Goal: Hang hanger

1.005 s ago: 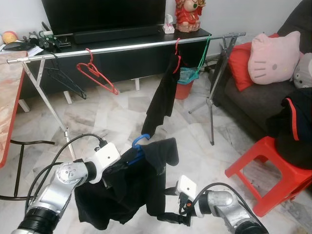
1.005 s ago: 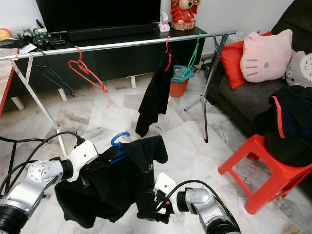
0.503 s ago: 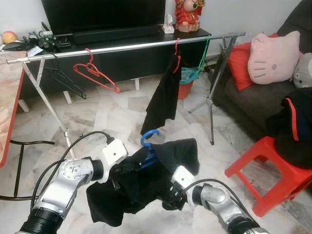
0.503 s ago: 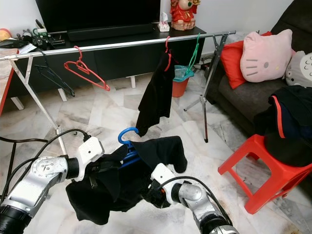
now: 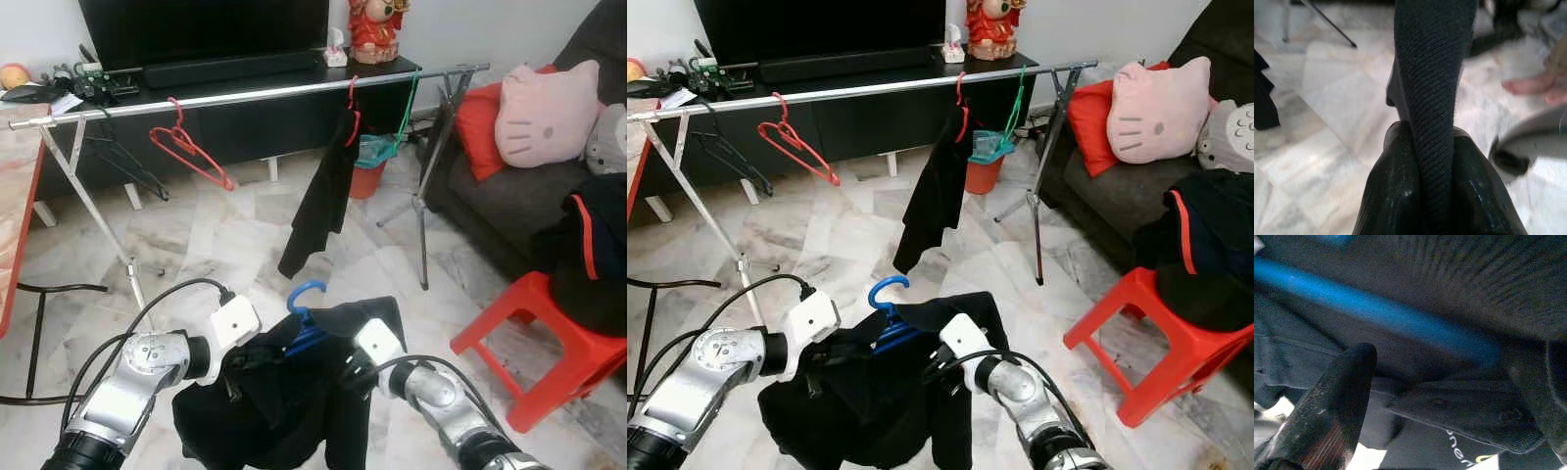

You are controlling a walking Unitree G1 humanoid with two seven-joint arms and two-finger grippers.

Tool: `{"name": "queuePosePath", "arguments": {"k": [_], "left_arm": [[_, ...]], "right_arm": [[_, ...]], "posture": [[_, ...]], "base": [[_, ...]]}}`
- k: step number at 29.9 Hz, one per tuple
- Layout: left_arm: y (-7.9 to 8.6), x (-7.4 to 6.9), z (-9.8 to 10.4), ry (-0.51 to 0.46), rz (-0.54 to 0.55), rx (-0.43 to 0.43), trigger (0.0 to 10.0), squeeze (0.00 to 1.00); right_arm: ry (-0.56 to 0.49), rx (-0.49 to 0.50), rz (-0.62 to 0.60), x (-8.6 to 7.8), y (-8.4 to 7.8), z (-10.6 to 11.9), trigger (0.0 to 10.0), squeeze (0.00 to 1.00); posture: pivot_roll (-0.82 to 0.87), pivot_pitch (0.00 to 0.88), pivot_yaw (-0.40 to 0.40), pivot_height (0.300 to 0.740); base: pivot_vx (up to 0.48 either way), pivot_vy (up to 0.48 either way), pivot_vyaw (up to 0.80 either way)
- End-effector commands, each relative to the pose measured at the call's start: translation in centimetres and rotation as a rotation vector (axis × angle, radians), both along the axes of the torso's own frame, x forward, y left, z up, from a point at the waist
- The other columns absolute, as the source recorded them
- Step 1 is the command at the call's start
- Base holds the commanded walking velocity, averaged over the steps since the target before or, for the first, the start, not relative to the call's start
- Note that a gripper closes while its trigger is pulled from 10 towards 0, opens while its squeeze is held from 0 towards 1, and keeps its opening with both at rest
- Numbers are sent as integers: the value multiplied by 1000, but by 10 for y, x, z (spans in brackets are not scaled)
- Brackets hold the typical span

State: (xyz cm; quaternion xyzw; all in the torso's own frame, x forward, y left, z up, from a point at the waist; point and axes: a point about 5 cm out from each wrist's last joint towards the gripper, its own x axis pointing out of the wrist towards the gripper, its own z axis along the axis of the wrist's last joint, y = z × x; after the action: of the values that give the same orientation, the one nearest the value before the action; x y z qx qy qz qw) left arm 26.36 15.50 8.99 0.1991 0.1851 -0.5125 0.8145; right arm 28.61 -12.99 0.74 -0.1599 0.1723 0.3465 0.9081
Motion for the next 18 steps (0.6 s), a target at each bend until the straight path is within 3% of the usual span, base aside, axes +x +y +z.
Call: {"name": "queuePosePath", "arguments": {"k": [1,8,13,15,16,18], "left_arm": [[2,-4,-8,27,-17,45,10000,0],[12,-10,-25,55,1,110,10000,0],[12,-15,-28,86,-4,106,10000,0],[16,-18,-34,106,-9,147,10000,0],[21,-19,-41,99,-10,213,10000,0],[23,-18,-45,97,7,222,10000,0]], "right_arm": [[-53,4,4,9,-1,11,10000,0],[-106,9,62,15,5,21,10000,0],[-108,11,69,17,5,24,10000,0],[-95,25,89,17,6,24,10000,0],[-73,37,124,15,7,24,10000,0],[-57,29,143,14,8,22,10000,0]], "posture": [[88,0,-28,740],[81,0,-30,740],[81,0,-33,740],[83,0,-35,740],[79,0,-34,740],[79,0,-34,740]], "base": [[0,0,0],[0,0,0],[0,0,0],[0,0,0],[0,0,0],[0,0,0]]}}
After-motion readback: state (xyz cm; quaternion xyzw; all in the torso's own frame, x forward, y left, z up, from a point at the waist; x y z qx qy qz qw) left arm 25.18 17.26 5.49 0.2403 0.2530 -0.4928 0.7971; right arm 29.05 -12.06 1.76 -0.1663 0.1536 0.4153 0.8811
